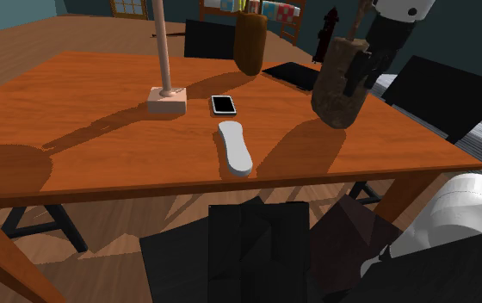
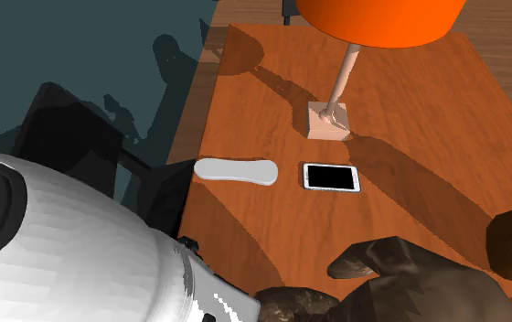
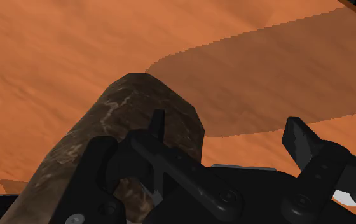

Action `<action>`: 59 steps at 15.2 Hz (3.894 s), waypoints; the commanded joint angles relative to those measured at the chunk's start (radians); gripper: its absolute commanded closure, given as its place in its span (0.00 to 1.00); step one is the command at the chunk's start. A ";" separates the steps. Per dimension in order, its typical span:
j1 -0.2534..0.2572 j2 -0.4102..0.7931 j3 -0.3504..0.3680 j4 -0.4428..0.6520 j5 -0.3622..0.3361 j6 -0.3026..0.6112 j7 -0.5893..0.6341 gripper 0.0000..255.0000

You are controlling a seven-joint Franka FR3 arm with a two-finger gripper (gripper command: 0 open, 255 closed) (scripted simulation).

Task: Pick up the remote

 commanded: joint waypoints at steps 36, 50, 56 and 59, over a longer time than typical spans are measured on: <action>0.011 0.679 0.463 0.235 0.136 0.350 0.821 1.00; 0.010 0.668 0.459 0.292 0.139 0.283 0.818 1.00; 0.008 0.665 0.457 0.369 0.139 0.202 0.817 1.00; 0.008 0.666 0.456 0.411 0.138 0.162 0.817 1.00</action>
